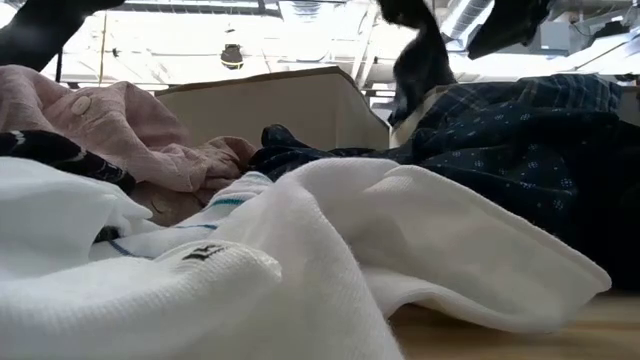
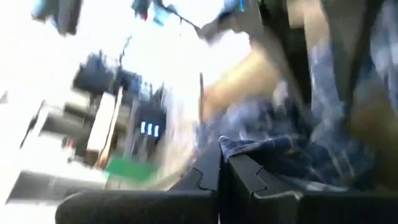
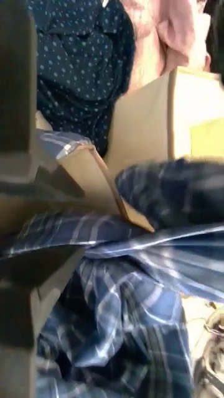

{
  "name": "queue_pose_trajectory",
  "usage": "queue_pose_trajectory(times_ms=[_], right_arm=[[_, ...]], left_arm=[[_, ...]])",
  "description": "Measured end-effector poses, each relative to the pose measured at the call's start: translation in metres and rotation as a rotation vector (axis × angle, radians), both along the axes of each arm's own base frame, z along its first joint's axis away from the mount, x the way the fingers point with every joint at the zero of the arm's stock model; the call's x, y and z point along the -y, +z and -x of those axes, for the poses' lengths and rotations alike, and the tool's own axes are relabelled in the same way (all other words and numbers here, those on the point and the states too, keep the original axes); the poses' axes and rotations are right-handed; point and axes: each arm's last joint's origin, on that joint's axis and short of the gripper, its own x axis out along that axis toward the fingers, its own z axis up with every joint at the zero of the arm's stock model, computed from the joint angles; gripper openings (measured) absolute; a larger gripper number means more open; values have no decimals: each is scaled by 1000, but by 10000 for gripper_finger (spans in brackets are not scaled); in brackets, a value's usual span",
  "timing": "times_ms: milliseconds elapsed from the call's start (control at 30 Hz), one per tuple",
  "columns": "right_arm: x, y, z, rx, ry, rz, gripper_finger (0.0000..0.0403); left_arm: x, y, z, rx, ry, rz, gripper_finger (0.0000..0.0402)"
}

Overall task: Sort clothes
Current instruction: Put the blue plaid shirt into the right laundry organizer

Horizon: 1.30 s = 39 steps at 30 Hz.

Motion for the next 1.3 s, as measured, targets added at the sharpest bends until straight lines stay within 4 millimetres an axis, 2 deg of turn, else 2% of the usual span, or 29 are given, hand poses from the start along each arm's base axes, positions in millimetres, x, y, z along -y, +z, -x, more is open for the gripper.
queue_pose_trajectory(times_ms=[100,233,333,467,667,767,867,1000,1033,1167,1300], right_arm=[[-1,1,0,13,-16,20,220],[1,3,-6,45,-37,34,290],[4,2,-16,43,-37,52,310],[10,-5,-30,15,-64,55,306],[28,-17,-43,-62,-190,100,278],[36,-19,-47,-78,-207,117,246],[43,-19,-49,-79,-225,135,173],[48,-18,-45,-102,-231,173,31],[48,-16,-44,-103,-235,183,19],[47,-8,-31,-76,-308,231,13],[46,5,-11,-10,-413,276,5]], left_arm=[[-8,10,7,37,-81,35,1],[-20,9,9,57,-147,137,0],[-28,10,10,91,-224,230,0],[-35,14,12,145,-329,332,0],[-34,20,15,175,-530,460,0],[-32,21,16,171,-580,497,0],[-30,24,18,172,-627,524,0],[-33,30,25,176,-630,552,0],[-35,31,27,175,-618,570,0],[-45,36,37,178,-538,596,18],[-54,39,48,149,-473,625,78]])
